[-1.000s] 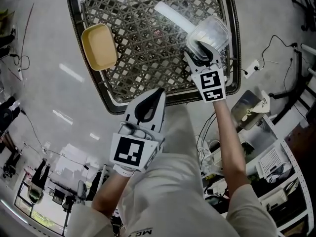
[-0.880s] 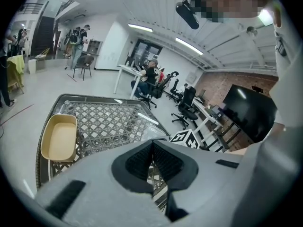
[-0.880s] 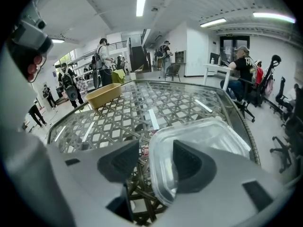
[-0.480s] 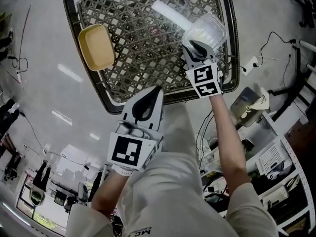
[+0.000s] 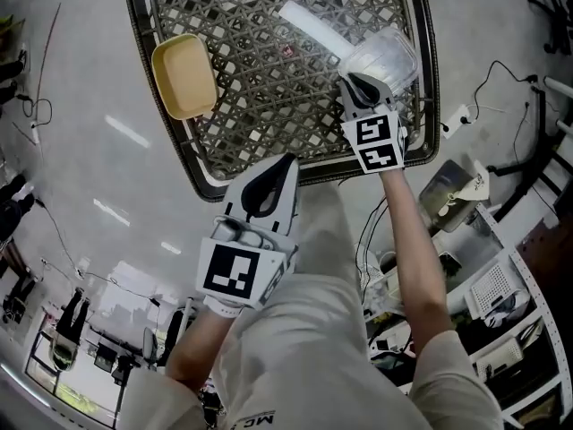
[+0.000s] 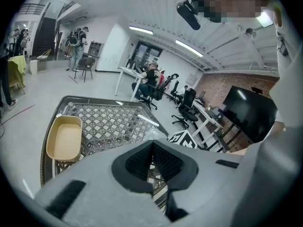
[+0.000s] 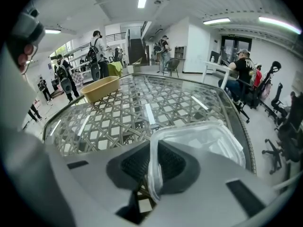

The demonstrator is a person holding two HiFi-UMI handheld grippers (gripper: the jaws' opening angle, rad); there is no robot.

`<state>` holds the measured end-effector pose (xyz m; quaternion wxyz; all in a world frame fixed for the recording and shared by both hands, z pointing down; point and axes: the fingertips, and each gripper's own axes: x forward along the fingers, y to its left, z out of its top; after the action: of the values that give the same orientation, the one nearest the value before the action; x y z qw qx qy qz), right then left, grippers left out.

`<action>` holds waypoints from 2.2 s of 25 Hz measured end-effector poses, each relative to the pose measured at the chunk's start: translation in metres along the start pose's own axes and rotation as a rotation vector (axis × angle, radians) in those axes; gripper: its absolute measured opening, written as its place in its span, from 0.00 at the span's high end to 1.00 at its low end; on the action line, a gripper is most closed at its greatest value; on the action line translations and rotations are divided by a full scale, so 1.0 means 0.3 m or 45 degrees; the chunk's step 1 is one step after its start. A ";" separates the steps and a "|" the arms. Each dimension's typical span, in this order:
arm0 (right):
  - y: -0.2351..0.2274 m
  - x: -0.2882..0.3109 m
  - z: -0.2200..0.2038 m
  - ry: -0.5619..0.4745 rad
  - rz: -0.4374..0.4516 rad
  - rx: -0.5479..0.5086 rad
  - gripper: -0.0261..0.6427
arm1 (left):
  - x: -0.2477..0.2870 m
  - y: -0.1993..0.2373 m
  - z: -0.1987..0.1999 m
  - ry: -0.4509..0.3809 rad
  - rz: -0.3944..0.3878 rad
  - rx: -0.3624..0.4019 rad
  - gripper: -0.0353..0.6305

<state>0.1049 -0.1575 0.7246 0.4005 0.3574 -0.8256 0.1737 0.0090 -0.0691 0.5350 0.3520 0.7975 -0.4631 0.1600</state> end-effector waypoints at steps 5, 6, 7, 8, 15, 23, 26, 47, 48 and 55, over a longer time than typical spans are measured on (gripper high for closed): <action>0.017 -0.035 0.015 -0.026 -0.020 0.019 0.86 | -0.034 0.007 0.003 -0.019 0.000 0.011 0.91; 0.020 -0.046 0.019 -0.030 -0.028 0.025 0.86 | -0.041 0.009 0.005 -0.022 0.001 0.016 0.91; 0.022 -0.059 0.024 -0.033 -0.039 0.032 0.86 | -0.048 0.010 0.006 -0.024 0.001 0.022 0.91; 0.024 -0.074 0.027 -0.037 -0.049 0.039 0.86 | -0.056 0.011 0.008 -0.026 0.001 0.028 0.91; 0.053 -0.195 0.076 -0.093 -0.091 0.083 0.86 | -0.131 0.015 0.053 -0.058 0.000 0.067 0.91; 0.072 -0.378 0.210 -0.205 -0.156 0.132 0.86 | -0.230 0.014 0.158 -0.124 -0.008 0.133 0.91; 0.092 -0.467 0.283 -0.263 -0.172 0.120 0.86 | -0.283 -0.003 0.199 -0.151 -0.016 0.157 0.91; 0.240 -1.075 0.646 -0.642 -0.296 0.037 0.86 | -0.569 -0.124 0.451 -0.412 -0.011 0.276 0.91; 0.245 -1.102 0.655 -0.658 -0.304 0.034 0.86 | -0.580 -0.128 0.454 -0.419 -0.007 0.277 0.91; 0.253 -1.248 0.663 -0.756 -0.380 0.043 0.86 | -0.666 -0.148 0.478 -0.483 0.024 0.302 0.91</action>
<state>0.1013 -0.0506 0.3074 0.1574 0.5159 -0.8419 0.0151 -0.0671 -0.0314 0.3000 0.1610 0.8447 -0.5064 0.0638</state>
